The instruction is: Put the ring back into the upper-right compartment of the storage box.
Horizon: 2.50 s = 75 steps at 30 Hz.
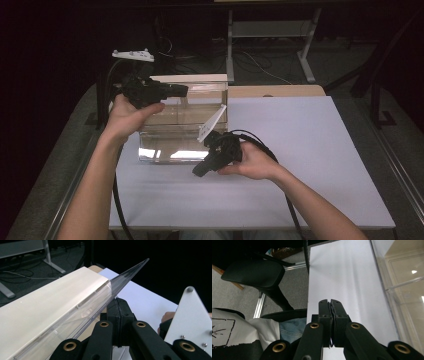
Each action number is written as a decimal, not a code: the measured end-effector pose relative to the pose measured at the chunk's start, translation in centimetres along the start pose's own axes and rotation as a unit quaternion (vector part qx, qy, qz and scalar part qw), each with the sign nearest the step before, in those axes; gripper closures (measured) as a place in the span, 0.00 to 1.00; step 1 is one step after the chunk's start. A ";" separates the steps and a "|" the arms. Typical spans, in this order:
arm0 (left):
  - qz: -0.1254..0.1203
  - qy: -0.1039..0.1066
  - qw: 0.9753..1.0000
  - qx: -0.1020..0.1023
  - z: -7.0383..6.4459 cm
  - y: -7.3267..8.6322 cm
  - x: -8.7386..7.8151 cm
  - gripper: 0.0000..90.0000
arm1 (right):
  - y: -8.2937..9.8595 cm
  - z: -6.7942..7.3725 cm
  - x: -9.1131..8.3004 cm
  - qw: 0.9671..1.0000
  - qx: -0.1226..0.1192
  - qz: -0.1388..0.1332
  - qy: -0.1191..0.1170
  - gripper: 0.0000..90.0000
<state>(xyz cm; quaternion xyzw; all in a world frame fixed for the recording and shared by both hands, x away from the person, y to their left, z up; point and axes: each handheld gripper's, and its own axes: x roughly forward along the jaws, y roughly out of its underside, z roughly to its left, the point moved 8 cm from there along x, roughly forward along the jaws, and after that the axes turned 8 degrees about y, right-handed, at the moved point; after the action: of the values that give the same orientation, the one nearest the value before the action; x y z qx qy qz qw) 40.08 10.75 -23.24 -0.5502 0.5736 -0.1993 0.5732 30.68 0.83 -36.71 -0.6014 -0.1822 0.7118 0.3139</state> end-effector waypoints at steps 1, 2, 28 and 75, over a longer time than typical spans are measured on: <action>0.000 0.000 1.000 0.000 0.0 0.0 0.0 0.99 | 0.0 -0.3 -0.2 1.000 -0.010 0.001 0.008 0.98; 0.000 0.000 1.000 0.000 0.0 0.0 0.0 0.99 | -0.2 -0.3 -0.4 1.000 -0.006 -0.001 0.010 0.98; 0.004 0.000 1.000 0.001 0.0 -0.1 0.0 0.99 | -3.6 -2.6 -7.8 0.997 -0.011 -0.040 0.065 0.98; 0.006 0.000 1.000 0.003 0.0 -0.1 0.0 0.99 | -4.2 -9.8 -10.8 0.982 0.028 -0.044 0.183 0.94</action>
<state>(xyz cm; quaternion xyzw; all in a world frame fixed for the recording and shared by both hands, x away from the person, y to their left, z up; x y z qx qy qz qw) 40.16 10.73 -23.19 -0.5450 0.5766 -0.1972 0.5759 42.04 -4.40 -28.11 -0.7038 -0.1273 0.5801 0.3898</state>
